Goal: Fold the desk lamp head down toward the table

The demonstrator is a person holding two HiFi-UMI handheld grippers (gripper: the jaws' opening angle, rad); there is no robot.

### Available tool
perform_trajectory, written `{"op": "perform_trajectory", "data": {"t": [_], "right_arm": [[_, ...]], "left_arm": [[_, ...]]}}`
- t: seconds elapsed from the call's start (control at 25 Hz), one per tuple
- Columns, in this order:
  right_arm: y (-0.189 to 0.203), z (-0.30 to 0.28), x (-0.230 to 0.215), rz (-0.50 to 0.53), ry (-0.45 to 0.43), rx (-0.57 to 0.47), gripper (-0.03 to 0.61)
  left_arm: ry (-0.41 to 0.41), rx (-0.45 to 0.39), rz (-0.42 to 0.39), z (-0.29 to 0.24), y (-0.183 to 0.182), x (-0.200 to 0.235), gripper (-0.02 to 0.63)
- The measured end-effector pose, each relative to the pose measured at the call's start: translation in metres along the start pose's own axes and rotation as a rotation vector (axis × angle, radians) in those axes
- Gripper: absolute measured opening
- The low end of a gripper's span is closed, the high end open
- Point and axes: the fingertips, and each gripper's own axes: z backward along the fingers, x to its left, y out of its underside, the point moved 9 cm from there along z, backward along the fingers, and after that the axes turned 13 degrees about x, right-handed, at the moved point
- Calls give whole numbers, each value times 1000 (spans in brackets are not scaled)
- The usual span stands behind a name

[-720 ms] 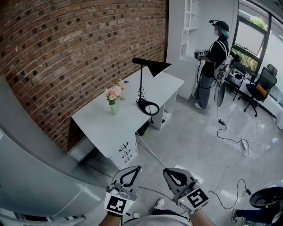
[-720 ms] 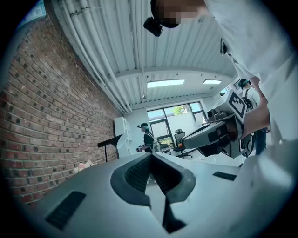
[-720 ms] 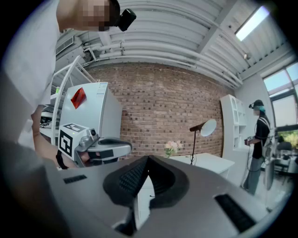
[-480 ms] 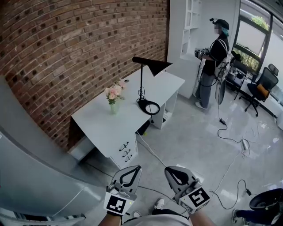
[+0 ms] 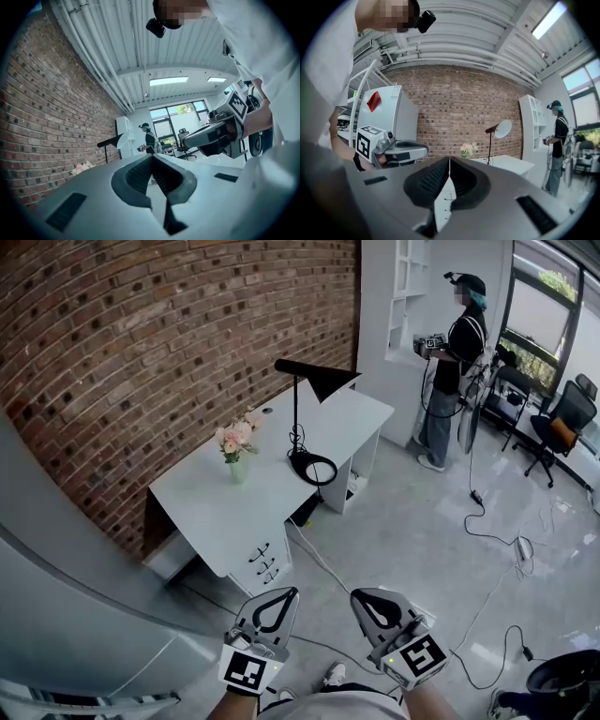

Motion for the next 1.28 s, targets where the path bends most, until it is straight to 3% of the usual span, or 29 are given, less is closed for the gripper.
{"op": "perform_trajectory", "data": {"t": [0.2, 0.48, 1.28], "right_arm": [[2, -1, -40, 9, -19, 0, 18], [7, -2, -80, 46, -69, -1, 18], [0, -1, -108, 60, -72, -17, 18]], "left_arm": [[-38, 10, 78, -28, -4, -8, 8], [-80, 40, 113, -60, -8, -20, 8], [-82, -7, 117, -99, -17, -18, 8]]}}
